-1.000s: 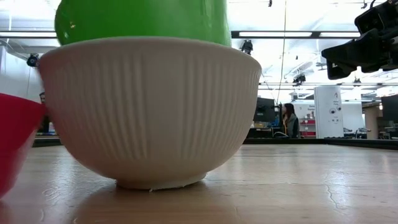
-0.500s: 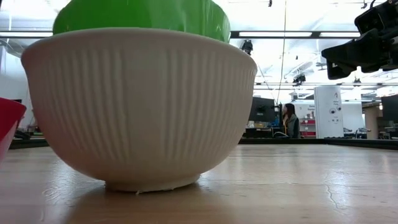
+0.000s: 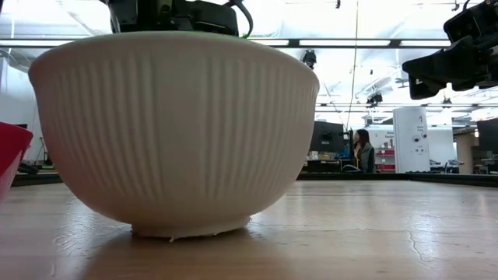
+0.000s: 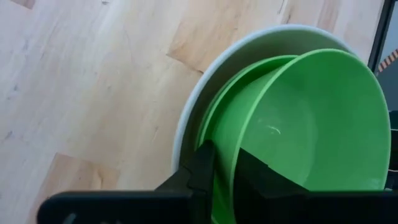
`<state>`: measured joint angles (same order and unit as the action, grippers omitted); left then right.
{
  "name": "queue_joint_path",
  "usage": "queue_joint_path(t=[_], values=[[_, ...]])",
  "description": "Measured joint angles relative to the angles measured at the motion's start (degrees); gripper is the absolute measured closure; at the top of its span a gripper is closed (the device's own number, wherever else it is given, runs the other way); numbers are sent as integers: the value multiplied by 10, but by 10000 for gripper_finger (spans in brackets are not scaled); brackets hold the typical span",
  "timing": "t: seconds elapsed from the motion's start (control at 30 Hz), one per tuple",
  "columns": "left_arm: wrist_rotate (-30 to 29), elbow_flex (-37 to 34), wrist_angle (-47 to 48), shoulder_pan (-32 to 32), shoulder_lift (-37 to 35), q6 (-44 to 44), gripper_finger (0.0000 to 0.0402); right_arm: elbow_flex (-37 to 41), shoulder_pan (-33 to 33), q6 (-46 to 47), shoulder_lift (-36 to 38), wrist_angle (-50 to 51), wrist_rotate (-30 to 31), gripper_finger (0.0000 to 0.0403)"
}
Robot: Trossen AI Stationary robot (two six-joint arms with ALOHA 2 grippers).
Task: Nest bowls inside each other
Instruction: Stack the green bowl on top of the green bowl
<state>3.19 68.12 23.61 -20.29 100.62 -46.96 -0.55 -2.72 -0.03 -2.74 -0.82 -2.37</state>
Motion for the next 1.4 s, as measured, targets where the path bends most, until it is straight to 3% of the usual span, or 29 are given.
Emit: queue_joint_path(t=[1.4], values=[[24,0,-12,7,-4,-11,355,0,0,0,0,0,0,394]])
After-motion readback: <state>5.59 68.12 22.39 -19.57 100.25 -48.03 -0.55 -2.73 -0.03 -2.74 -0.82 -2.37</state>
